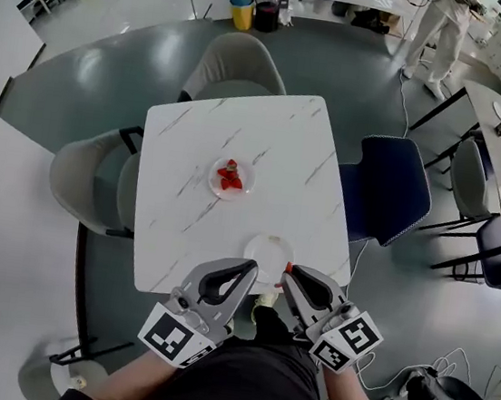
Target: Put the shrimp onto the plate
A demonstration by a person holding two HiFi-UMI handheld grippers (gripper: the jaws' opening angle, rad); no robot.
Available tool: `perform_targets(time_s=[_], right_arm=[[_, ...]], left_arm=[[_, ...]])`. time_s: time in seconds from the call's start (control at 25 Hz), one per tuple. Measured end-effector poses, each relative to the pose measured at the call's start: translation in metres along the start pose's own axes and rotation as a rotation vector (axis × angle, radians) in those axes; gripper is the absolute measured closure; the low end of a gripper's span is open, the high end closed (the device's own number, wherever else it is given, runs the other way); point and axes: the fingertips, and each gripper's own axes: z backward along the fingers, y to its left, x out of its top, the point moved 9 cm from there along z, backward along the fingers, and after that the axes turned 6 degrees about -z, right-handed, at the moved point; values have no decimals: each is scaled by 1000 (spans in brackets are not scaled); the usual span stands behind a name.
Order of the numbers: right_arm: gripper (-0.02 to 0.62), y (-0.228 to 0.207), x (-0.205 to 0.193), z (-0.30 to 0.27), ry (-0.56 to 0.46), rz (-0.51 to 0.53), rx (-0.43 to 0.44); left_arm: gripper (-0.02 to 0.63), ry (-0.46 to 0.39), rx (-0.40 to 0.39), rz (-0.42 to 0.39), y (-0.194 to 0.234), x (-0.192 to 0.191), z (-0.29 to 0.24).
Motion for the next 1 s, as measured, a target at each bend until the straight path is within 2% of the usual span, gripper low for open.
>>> perform_targets(time_s=[0.12, 0.32, 0.64, 0.84, 1.0], right_arm=[[540, -26, -7, -13, 32, -23, -2], [540, -45, -28, -28, 84, -35, -23], [541, -83, -80, -48, 229, 32, -193], [540, -109, -123, -60, 330, 22, -251], [540, -125, -148, -71, 409, 75, -293]], left_arm=[[598, 25, 12, 8, 10, -17, -15], [598, 60, 24, 28, 24, -44, -25], [598, 123, -14, 85, 41, -98, -28], [598, 136, -18, 96, 48, -124, -30], [598, 137, -20, 83, 55, -134, -32]])
